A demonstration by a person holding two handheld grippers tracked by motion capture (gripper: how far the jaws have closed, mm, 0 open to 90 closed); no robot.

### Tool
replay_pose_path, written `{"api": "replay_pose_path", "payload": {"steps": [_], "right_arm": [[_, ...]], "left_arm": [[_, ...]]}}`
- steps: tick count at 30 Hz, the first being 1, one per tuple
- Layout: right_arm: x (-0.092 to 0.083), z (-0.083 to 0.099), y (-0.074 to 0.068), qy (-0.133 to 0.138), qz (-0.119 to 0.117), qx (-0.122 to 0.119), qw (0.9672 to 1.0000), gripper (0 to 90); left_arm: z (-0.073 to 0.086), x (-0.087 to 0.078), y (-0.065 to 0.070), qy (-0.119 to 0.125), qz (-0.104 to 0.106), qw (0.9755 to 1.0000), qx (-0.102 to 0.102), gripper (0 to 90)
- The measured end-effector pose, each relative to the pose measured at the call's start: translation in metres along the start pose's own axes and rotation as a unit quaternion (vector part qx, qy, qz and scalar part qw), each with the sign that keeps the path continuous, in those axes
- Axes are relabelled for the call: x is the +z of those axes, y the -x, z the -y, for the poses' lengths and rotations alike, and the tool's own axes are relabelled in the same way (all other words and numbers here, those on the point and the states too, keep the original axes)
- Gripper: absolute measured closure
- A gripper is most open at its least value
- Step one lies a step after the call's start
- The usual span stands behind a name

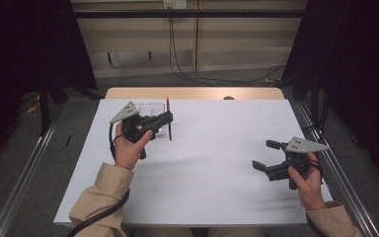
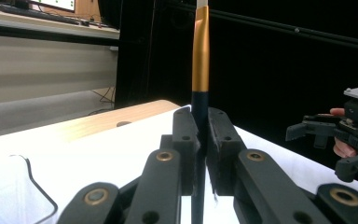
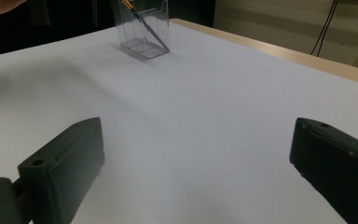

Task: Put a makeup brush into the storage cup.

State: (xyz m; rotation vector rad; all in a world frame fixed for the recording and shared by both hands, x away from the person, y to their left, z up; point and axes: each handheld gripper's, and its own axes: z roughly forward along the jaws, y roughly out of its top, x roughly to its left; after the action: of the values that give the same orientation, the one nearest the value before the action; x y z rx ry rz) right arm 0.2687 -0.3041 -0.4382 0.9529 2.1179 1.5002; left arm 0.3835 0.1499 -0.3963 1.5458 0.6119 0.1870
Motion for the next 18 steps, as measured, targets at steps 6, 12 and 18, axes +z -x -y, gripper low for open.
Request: {"api": "replay_pose_path", "payload": {"steps": [6, 12, 18], "right_arm": [[0.000, 0.000, 0.001, 0.000, -0.002, 0.002, 1.0000, 2.7], [0.000, 0.000, 0.001, 0.001, -0.001, 0.002, 1.0000, 2.7], [0.000, 0.000, 0.001, 0.002, -0.001, 0.001, 1.0000, 2.7]], "left_arm": [[-0.006, 0.001, -0.005, 0.001, -0.008, 1.0000, 0.001, 83.3], [-0.009, 0.002, -0.012, 0.001, -0.023, 0.9997, 0.001, 83.3], [-0.014, 0.004, -0.018, 0.006, -0.037, 0.9993, 0.002, 83.3]]}}
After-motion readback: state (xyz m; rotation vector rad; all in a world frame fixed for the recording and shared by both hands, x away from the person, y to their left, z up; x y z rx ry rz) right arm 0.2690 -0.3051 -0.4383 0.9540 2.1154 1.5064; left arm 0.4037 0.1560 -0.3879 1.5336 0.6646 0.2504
